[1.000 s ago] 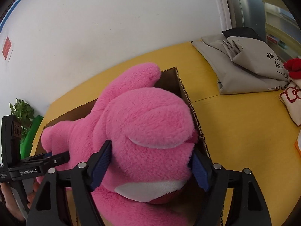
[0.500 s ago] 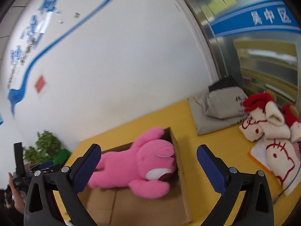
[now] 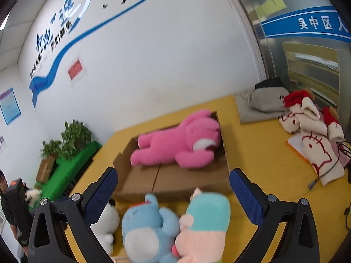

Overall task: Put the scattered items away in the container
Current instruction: 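Move both grippers to the white panda plush on the table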

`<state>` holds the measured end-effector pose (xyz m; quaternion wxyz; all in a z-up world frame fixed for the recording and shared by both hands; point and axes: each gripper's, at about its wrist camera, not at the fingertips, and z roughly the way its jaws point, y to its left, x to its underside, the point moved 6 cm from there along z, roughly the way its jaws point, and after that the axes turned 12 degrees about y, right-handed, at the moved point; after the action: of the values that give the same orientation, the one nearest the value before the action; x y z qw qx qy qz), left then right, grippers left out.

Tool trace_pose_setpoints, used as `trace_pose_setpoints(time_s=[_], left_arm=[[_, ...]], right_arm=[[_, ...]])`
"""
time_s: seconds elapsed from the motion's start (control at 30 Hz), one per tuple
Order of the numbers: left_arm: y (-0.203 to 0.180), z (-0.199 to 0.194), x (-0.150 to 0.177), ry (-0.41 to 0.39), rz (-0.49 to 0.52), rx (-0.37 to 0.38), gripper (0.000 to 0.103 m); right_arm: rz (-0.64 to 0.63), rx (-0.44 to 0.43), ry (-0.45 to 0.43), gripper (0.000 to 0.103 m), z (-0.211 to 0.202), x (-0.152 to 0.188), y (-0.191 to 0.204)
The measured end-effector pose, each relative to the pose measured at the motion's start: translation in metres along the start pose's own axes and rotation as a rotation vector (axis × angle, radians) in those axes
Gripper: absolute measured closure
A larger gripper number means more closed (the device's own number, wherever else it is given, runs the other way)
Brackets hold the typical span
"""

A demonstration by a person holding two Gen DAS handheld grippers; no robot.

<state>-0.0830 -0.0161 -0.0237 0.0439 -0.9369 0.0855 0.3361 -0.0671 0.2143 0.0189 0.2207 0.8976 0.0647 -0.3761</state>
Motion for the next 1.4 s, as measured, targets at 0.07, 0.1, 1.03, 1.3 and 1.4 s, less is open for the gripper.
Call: trace_pose_setpoints(time_s=[0.07,0.1,1.03,1.3,1.4], left_arm=[[0.004,-0.004,0.009,0.007,-0.017,-0.001,0.025],[0.008,-0.006,0.013,0.012,-0.027,-0.009,0.025],[0.09,0.007,0.083,0.088,-0.24,0.121,0.025],[0.125,0.042,0.104,0.186,-0.301,0.11,0.025],[0.134,0.052,0.107,0.201,-0.319,0.113,0.025]], right_arm=[[-0.03,0.016,0.033,0.0,0.003,0.015,0.01],[-0.041,0.02,0.048,0.0,0.004,0.022,0.014],[-0.199,0.038,0.263,0.0,0.06,0.097,0.068],[-0.334,-0.064,0.329,0.0,0.108,0.113,0.128],[-0.388,-0.077,0.356,0.0,0.119,0.121,0.151]])
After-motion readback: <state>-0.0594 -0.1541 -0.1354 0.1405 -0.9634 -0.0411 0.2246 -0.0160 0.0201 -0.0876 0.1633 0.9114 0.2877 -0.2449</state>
